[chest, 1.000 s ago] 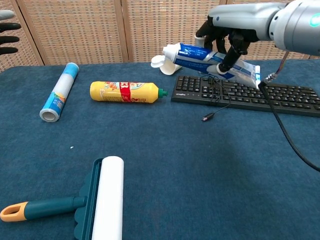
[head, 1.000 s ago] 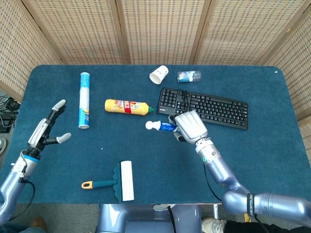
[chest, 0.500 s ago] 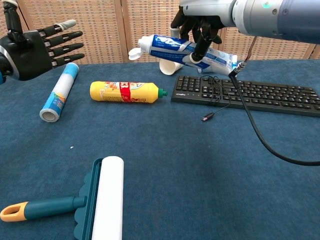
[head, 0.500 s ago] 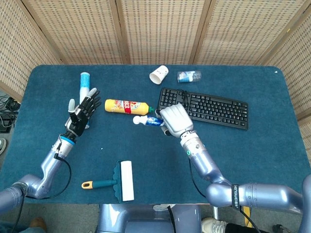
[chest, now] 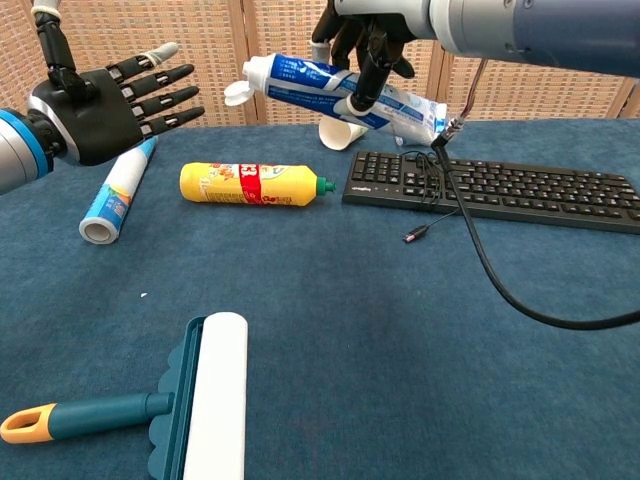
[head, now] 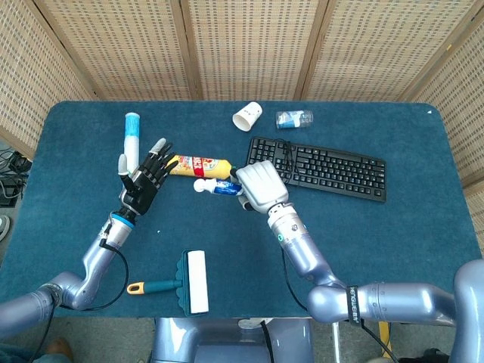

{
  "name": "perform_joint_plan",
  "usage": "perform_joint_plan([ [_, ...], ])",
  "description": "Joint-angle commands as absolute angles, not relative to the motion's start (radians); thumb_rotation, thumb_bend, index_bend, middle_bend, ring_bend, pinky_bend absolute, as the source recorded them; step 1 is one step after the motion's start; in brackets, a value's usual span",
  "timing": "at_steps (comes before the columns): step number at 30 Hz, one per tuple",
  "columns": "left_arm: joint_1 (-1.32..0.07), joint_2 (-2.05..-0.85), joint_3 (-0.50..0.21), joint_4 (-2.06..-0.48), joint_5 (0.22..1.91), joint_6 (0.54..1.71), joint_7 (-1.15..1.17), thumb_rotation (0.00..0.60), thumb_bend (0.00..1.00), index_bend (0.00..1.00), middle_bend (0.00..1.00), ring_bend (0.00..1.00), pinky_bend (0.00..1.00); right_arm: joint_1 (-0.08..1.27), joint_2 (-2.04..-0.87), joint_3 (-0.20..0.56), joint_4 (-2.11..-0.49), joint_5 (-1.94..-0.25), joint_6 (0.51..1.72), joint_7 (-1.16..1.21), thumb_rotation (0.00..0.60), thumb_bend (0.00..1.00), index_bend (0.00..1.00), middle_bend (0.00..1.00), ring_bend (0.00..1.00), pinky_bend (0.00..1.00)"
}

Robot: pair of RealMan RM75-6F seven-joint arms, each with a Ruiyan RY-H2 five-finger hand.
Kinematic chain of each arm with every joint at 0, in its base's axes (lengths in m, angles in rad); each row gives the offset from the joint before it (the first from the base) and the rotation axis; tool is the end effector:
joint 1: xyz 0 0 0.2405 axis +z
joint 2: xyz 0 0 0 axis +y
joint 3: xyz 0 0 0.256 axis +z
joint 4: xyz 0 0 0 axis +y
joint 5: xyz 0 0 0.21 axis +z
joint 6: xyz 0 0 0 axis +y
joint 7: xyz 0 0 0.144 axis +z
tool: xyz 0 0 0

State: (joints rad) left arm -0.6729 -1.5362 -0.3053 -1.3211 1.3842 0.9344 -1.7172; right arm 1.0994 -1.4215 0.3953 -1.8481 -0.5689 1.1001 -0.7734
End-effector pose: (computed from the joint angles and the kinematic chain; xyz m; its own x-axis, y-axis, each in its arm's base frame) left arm -0.1595 0.3739 0.0188 -0.9284 0.3651 0.0691 0.1597 0.2240 0.9614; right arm 0.0135 -0.3637 0.0405 0.4335 -0.1569 0.8874 -0.8429 -0.4190 0.3376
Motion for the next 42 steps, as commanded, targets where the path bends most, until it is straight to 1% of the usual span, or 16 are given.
perform_joint_plan([
  [1,-0.678,-1.567,-0.303,-1.286,1.408,0.931,-1.869,0.066,0.00,0.00,0.00,0.00,0.00,1.106,-1.417,0.411,-1.865,-0.548,1.102,-0.747,0.600,0.67,0.72,0.71,0.62,0.78],
  [4,-0.687,-1.583,-0.299,-1.260,1.437,0.942,-1.949,0.117,0.00,0.00,0.00,0.00,0.00,1.114,-1.415,0.412,-1.872,-0.530,1.101,-0.736,0.600,0.67,0.72,0.71,0.62,0.78],
  [11,-0.706,-1.608,-0.301,-1.252,1.447,0.949,-2.031,0.117,0.00,0.00,0.00,0.00,0.00,1.135,-1.417,0.401,-1.877,-0.512,1.109,-0.736,0.600,0.67,0.72,0.72,0.62,0.79],
  [17,-0.719,-1.623,-0.313,-1.276,1.433,0.945,-2.110,0.117,0.00,0.00,0.00,0.00,0.00,1.152,-1.421,0.389,-1.880,-0.501,1.121,-0.735,0.600,0.67,0.72,0.72,0.62,0.79],
  [20,-0.724,-1.633,-0.313,-1.289,1.432,0.948,-2.114,0.117,0.00,0.00,0.00,0.00,0.00,1.161,-1.425,0.377,-1.872,-0.499,1.131,-0.743,0.600,0.67,0.72,0.72,0.62,0.79],
  [29,-0.732,-1.640,-0.316,-1.339,1.427,0.964,-2.036,0.117,0.00,0.00,0.00,0.00,0.00,1.174,-1.443,0.346,-1.846,-0.486,1.151,-0.766,0.600,0.67,0.72,0.72,0.63,0.79],
  [39,-0.742,-1.630,-0.332,-1.379,1.405,0.975,-1.856,0.117,0.00,0.00,0.00,0.00,0.00,1.192,-1.456,0.311,-1.831,-0.490,1.188,-0.828,0.600,0.67,0.73,0.73,0.64,0.80],
  [42,-0.752,-1.622,-0.332,-1.393,1.409,0.978,-1.762,0.117,0.00,0.00,0.00,0.00,0.00,1.202,-1.465,0.295,-1.826,-0.495,1.203,-0.862,0.600,0.67,0.72,0.73,0.64,0.80],
])
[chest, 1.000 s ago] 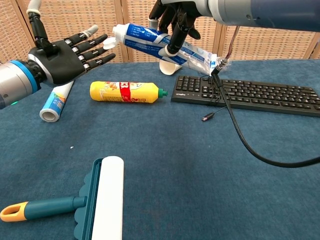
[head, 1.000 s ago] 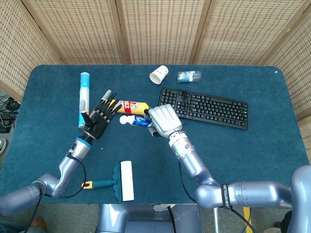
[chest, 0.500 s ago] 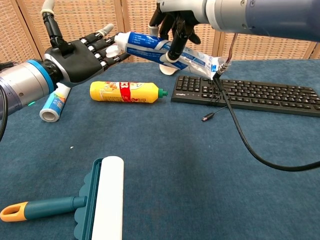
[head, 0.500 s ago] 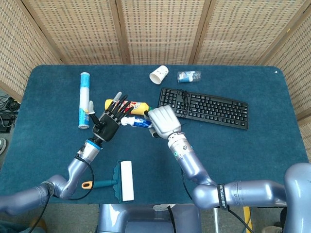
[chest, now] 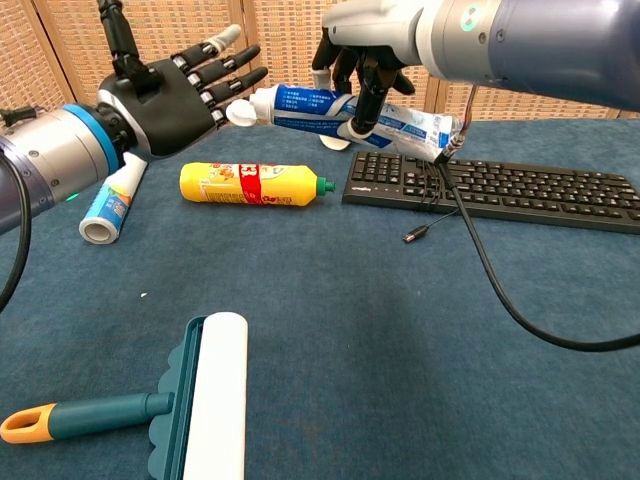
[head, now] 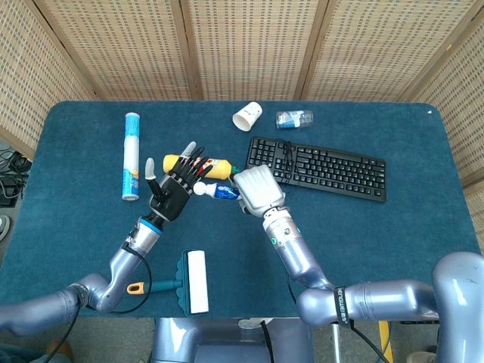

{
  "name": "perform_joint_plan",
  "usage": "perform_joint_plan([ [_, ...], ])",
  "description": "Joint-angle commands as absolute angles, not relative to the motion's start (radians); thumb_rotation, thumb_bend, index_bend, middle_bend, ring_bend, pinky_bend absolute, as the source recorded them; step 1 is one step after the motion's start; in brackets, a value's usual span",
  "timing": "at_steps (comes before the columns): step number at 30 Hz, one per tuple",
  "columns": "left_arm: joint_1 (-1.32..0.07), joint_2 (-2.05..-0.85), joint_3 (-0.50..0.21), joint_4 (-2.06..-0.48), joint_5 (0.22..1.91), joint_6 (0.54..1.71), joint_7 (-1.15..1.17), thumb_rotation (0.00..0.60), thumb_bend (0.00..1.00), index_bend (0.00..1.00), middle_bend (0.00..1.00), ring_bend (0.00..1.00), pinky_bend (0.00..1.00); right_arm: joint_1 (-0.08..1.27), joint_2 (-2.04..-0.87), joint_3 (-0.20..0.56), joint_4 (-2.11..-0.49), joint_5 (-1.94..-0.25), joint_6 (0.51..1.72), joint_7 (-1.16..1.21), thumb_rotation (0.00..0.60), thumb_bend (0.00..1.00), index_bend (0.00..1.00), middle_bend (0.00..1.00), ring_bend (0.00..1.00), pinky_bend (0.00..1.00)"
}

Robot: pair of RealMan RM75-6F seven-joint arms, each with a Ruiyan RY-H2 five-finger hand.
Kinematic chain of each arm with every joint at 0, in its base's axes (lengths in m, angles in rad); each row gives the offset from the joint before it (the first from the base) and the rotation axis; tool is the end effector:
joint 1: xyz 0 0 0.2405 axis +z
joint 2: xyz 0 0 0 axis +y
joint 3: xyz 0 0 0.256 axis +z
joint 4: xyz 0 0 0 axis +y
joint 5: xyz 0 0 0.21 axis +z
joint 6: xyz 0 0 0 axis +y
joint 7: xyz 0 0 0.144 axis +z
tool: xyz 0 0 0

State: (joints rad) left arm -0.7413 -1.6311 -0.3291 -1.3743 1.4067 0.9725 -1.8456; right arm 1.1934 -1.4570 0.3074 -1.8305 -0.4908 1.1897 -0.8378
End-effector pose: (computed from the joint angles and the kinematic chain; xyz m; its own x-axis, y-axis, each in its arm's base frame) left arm -0.0977 0.3635 -0.0077 -0.8820 0.4295 -0.1939 -0.0577 0.3099 0.9490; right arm 0.0148 -0.3597 0.0239 0.5293 -0.1428 0.8363 -0.8023 -0.4050 0.4386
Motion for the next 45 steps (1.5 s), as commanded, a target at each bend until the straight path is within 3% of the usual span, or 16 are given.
perform_joint_plan([
  [1,-0.753,-1.622,-0.332,-1.398,1.408,0.981,-1.735,0.117,0.00,0.00,0.00,0.00,0.00,1.203,-1.467,0.293,-1.825,-0.495,1.208,-0.867,0.600,0.67,0.73,0.73,0.64,0.80],
  [12,-0.784,-1.654,-0.371,-1.444,1.280,0.964,-1.369,0.117,0.00,0.00,0.00,0.00,0.00,1.219,-1.486,0.303,-1.848,-0.499,1.252,-0.904,0.600,0.67,0.73,0.73,0.64,0.80],
  [45,-0.842,-1.726,-0.492,-1.533,1.021,0.908,-0.945,0.128,0.00,0.00,0.00,0.00,0.00,1.253,-1.521,0.326,-1.869,-0.508,1.292,-0.964,0.600,0.67,0.73,0.73,0.64,0.80],
])
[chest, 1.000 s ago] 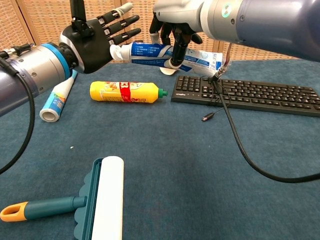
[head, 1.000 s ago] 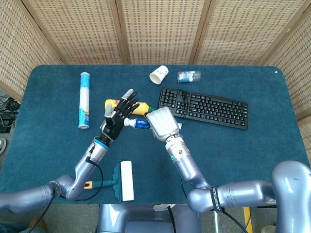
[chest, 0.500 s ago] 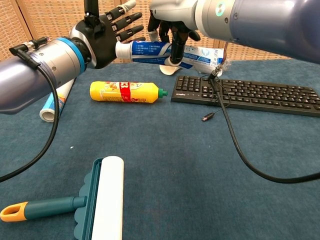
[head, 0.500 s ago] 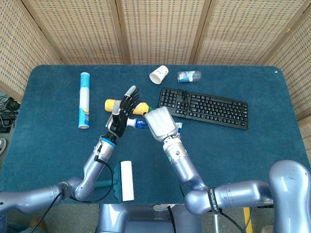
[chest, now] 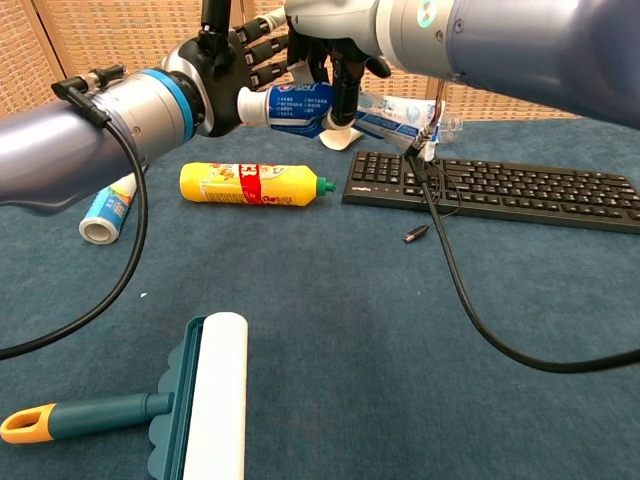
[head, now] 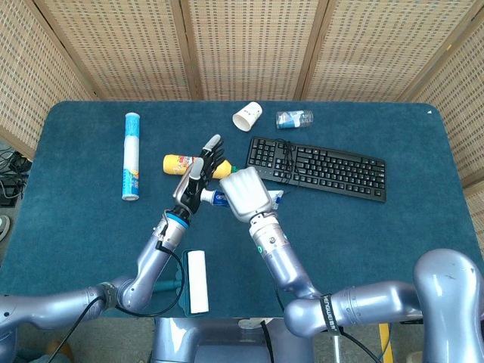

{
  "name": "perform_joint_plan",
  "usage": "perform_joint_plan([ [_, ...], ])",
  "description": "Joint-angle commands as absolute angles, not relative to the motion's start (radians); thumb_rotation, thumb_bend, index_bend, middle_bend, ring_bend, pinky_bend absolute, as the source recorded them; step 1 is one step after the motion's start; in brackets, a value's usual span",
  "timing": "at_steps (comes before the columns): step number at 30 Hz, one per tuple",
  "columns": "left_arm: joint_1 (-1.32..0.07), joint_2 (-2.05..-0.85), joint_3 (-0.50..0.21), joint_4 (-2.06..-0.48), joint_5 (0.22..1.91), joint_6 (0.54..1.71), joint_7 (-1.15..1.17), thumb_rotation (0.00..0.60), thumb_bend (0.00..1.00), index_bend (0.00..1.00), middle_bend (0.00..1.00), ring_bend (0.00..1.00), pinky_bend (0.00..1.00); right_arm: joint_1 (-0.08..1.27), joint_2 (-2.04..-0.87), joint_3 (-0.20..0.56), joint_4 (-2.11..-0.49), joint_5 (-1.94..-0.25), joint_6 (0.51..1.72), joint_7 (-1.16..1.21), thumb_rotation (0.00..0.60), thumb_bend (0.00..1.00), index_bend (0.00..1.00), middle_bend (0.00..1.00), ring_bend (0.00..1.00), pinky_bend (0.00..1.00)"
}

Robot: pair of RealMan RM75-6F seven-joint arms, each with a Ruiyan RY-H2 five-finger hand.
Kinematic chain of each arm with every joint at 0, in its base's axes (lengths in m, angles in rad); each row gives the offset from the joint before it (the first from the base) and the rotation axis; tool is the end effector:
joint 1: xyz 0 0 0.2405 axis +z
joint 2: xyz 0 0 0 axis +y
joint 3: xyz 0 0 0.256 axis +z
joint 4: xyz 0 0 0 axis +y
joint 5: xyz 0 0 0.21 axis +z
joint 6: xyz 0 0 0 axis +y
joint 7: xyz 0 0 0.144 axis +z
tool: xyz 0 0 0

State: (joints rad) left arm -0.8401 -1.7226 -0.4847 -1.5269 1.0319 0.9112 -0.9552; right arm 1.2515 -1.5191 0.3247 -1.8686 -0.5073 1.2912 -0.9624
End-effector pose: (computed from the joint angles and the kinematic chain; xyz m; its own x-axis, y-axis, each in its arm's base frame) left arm -0.0274 0.3663 -0.0224 -0.8546 0.4555 0.2492 0.3435 0.1361 0.9292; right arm 0.0462 -0.3421 0.0178 0.5731 -0.0520 0.8179 -0.7443 -0.4506 0.4929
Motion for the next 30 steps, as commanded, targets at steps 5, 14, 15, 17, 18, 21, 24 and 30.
perform_joint_plan([
  [5,-0.830,-1.723,-0.507,-1.545,1.007,0.905,-0.923,0.132,0.00,0.00,0.00,0.00,0.00,1.250,-1.519,0.328,-1.872,-0.502,1.305,-0.969,0.600,0.67,0.73,0.73,0.64,0.80],
  [14,-0.798,-1.697,-0.514,-1.561,1.014,0.892,-0.911,0.132,0.00,0.00,0.00,0.00,0.00,1.232,-1.497,0.323,-1.878,-0.499,1.308,-0.964,0.600,0.67,0.72,0.73,0.64,0.80],
  [15,-0.792,-1.691,-0.514,-1.563,1.016,0.892,-0.913,0.133,0.00,0.00,0.00,0.00,0.00,1.229,-1.493,0.321,-1.878,-0.500,1.308,-0.962,0.600,0.67,0.72,0.73,0.64,0.80],
  [17,-0.779,-1.679,-0.515,-1.570,1.024,0.892,-0.917,0.132,0.00,0.00,0.00,0.00,0.00,1.222,-1.486,0.315,-1.878,-0.504,1.307,-0.959,0.600,0.67,0.72,0.73,0.64,0.80],
  [18,-0.770,-1.669,-0.515,-1.574,1.030,0.893,-0.920,0.132,0.00,0.00,0.00,0.00,0.00,1.216,-1.482,0.310,-1.878,-0.506,1.306,-0.956,0.600,0.67,0.72,0.73,0.64,0.80],
  [21,-0.741,-1.634,-0.513,-1.587,1.050,0.897,-0.929,0.130,0.00,0.00,0.00,0.00,0.00,1.197,-1.468,0.295,-1.873,-0.513,1.302,-0.942,0.600,0.67,0.73,0.73,0.64,0.80],
  [24,-0.708,-1.587,-0.506,-1.599,1.080,0.900,-0.937,0.133,0.00,0.00,0.00,0.00,0.00,1.175,-1.454,0.277,-1.867,-0.528,1.295,-0.924,0.600,0.67,0.73,0.73,0.64,0.80],
  [30,-0.643,-1.448,-0.433,-1.581,1.199,0.911,-0.857,0.281,0.00,0.00,0.00,0.00,0.00,1.121,-1.419,0.212,-1.850,-0.576,1.276,-0.895,0.600,0.67,0.73,0.73,0.64,0.80],
])
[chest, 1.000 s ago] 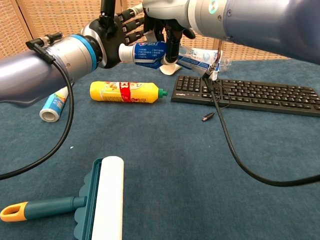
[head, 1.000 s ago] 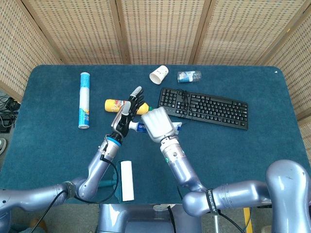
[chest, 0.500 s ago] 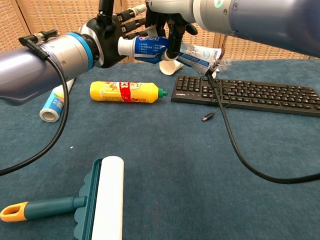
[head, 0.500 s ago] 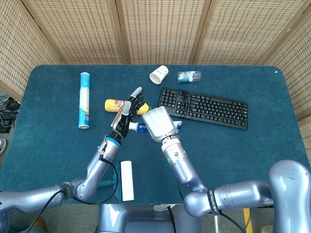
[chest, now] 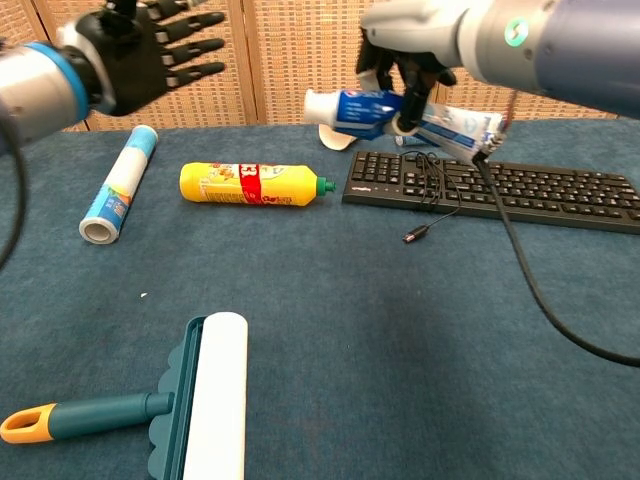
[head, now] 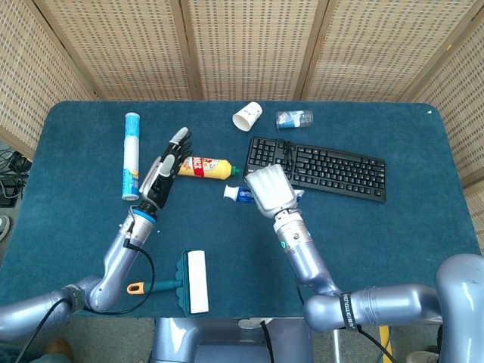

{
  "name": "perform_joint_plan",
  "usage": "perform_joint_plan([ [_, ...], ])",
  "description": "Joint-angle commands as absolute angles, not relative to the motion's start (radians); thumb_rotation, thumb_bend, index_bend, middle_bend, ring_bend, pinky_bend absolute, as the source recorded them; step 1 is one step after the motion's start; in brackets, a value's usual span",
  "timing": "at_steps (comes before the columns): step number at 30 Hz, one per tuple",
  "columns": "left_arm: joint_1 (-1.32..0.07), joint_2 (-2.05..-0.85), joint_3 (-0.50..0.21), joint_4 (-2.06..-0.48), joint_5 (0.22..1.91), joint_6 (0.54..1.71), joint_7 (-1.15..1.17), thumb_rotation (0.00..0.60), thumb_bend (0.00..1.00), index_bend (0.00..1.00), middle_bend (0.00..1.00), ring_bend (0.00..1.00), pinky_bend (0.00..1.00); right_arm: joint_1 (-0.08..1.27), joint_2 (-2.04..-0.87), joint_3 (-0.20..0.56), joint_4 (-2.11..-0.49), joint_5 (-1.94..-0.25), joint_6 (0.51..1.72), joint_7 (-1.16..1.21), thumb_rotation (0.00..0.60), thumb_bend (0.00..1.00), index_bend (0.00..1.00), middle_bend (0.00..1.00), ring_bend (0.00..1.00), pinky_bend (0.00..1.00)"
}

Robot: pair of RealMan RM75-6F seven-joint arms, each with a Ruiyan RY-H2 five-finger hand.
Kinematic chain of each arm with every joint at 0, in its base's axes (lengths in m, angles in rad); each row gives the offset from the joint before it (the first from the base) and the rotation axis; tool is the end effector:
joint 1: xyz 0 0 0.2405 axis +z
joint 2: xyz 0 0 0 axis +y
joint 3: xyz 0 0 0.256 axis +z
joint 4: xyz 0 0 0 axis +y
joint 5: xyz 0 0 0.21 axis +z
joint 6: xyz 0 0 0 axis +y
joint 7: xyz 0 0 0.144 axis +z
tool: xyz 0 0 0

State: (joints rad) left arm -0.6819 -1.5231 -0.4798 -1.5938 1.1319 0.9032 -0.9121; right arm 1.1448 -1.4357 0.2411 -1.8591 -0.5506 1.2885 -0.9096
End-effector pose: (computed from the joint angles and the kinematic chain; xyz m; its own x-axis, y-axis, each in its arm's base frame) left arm -0.0940 0.3717 0.0359 -0.8032 0.3863 0.4535 0.5001 0.0237 0.8656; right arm -0.0124 -0.3552 0.0348 0.6155 -0.0640 0.7855 -0.7495 -0.3559 0.5582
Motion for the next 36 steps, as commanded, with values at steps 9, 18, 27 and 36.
perform_joint_plan([
  [9,-0.532,-1.294,-0.280,-1.488,1.280,1.007,-0.554,0.359,0.00,0.00,0.00,0.00,0.00,1.042,-1.468,0.062,-1.746,-0.684,1.200,-0.871,0.600,0.67,0.73,0.73,0.64,0.80],
  [18,-0.463,-1.284,-0.228,-1.463,1.305,1.117,-0.454,0.423,0.00,0.00,0.00,0.00,0.00,1.018,-1.571,0.043,-1.652,-0.695,1.168,-0.888,0.600,0.67,0.72,0.73,0.64,0.80],
  [27,-0.425,-1.281,-0.203,-1.459,1.318,1.171,-0.425,0.436,0.00,0.00,0.00,0.00,0.00,0.995,-1.600,0.069,-1.636,-0.657,1.125,-0.860,0.600,0.03,0.12,0.24,0.20,0.50],
  [36,-0.379,-1.263,-0.175,-1.463,1.350,1.251,-0.347,0.514,0.00,0.00,0.00,0.00,0.00,0.929,-1.510,0.105,-1.744,-0.747,1.162,-0.731,0.600,0.00,0.00,0.02,0.00,0.19],
])
